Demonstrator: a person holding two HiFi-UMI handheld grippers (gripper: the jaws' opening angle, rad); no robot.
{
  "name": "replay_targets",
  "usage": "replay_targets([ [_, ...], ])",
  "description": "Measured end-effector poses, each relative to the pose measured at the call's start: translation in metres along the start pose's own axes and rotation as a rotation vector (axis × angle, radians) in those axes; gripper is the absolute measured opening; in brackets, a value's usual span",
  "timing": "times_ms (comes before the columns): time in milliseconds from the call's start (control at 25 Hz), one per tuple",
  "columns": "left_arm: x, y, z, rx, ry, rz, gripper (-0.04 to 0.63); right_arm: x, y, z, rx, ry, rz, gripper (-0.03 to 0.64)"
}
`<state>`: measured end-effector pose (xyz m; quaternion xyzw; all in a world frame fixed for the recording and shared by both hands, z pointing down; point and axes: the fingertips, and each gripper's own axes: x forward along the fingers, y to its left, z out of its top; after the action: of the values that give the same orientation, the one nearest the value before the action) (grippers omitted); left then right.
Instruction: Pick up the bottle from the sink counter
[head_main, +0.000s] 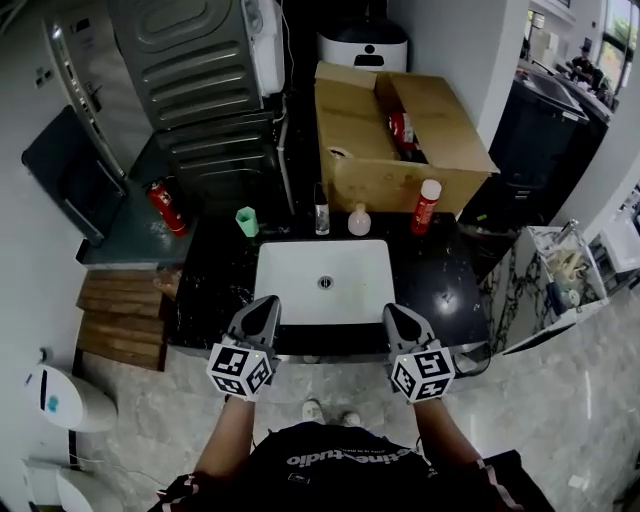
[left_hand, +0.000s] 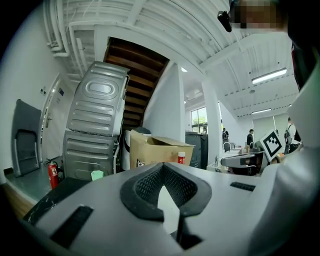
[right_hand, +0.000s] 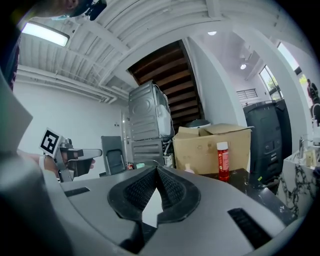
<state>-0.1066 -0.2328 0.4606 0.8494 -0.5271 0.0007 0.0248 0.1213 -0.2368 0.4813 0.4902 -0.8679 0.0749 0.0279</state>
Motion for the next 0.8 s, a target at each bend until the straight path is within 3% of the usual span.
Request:
replay_targets([
  [560,0.088,0.082,-0.009,-0.044,-0.008,-0.06,0.014,0.118,-0.001,0.018,-0.062,0.034,-0.018,0.038],
  [800,0.117,0.095,-0.011,-0.045,-0.011,-0.11,0.014,0.146,-0.005,0.028,-0.09,0.009,-0.038,0.041],
])
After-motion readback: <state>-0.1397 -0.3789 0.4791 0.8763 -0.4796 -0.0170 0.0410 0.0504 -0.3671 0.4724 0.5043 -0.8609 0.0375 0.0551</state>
